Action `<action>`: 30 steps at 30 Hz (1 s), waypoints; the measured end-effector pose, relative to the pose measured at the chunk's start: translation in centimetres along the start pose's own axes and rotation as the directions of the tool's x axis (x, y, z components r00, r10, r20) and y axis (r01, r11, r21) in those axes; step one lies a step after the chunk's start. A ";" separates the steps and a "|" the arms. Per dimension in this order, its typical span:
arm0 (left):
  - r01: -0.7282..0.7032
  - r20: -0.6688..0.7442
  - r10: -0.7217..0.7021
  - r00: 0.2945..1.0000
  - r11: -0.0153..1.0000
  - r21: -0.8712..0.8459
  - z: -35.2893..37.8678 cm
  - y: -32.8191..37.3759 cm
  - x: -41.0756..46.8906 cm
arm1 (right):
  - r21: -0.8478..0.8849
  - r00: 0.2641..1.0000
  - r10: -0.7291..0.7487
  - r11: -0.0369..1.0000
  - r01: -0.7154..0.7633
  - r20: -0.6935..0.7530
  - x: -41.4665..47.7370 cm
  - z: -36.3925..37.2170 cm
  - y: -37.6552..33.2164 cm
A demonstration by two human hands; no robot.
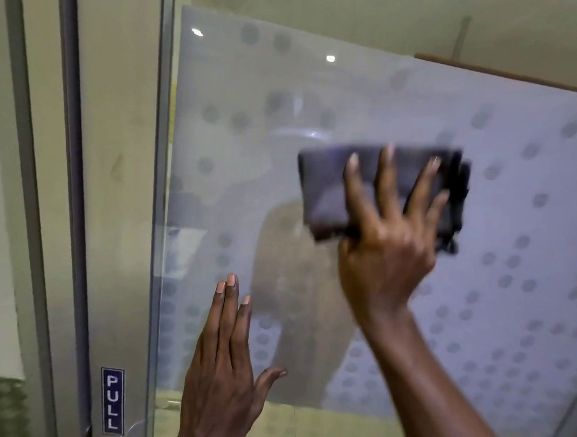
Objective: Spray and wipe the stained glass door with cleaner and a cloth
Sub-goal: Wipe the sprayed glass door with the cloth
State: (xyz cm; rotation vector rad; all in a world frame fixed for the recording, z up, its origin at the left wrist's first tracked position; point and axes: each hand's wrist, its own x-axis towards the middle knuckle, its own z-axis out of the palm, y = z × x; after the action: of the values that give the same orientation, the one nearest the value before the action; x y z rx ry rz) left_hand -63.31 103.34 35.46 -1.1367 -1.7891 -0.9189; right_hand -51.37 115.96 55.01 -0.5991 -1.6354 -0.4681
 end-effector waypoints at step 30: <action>-0.035 -0.051 0.034 0.998 0.999 -0.012 -3.7 -3.7 3.6 | 0.043 0.999 0.017 0.999 -0.018 0.028 11.5 0.6 -7.6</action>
State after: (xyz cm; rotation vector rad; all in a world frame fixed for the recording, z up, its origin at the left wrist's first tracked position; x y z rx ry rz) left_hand -66.83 100.15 39.67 -1.1393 -1.7202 -0.9319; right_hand -57.65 111.70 66.51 -0.5894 -1.6615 -0.4116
